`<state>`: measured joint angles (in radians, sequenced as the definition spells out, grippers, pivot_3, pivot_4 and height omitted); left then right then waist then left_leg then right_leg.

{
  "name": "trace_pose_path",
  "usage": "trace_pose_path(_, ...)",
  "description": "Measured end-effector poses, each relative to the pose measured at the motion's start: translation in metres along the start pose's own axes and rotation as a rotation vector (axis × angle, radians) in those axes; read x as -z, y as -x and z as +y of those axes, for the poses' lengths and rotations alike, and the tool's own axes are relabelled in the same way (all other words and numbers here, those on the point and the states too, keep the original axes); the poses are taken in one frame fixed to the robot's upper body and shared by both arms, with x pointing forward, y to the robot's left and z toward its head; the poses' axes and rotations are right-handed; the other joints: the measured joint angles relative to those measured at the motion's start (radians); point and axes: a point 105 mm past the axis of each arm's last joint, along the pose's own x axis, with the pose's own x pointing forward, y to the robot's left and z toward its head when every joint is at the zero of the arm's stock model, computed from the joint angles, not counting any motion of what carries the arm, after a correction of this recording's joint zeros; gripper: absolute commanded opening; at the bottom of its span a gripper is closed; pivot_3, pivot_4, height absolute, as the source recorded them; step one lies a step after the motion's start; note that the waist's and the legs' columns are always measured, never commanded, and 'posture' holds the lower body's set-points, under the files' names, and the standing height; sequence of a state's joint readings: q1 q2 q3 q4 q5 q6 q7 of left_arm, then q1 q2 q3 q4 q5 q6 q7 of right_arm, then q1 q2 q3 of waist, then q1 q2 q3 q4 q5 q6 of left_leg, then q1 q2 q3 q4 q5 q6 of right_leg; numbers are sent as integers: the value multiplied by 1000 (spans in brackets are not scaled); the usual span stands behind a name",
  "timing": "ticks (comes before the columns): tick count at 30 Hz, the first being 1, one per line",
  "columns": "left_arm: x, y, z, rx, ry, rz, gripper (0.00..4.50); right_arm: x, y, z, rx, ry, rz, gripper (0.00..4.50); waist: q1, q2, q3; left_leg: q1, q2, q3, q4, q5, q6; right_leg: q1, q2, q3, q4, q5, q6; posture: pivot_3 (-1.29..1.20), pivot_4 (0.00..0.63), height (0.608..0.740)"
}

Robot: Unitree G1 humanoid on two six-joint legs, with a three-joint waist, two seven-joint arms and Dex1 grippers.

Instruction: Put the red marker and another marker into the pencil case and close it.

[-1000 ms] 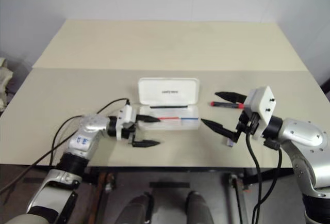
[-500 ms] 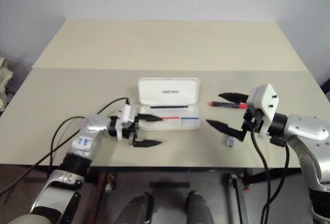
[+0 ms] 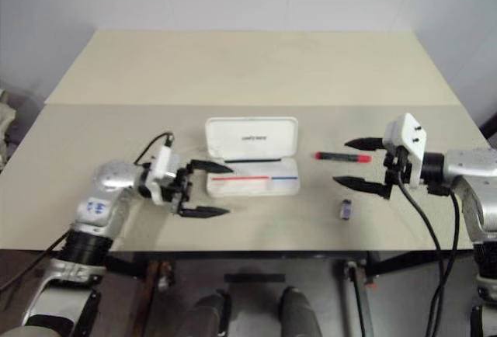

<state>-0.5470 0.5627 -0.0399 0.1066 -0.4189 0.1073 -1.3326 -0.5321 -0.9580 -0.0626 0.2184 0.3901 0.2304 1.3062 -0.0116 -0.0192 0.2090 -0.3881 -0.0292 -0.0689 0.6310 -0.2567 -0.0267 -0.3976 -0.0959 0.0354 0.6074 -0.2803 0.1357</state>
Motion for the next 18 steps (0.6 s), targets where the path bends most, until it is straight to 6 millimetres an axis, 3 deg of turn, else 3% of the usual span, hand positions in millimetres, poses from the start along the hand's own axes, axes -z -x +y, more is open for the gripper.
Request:
trace_pose_path(10, -23, 48, 16, -185, 5, 76, 4468, 20, -29, -37, -34, 13, 81, 4500, -18, 1, 1, -1, 0, 0, -2, 0, -1, -3, 0, 0, 0, 0, -1, 0, 150, 740)
trace_pose_path(18, -32, 57, 12, -255, -9, 111, 4468, 43, -54, -41, -76, -10, 231, 4500, -18, 1, 1, -6, 0, 2, -2, 1, -4, -11, 0, 2, 4, -1, -1, 0, 150, 740)
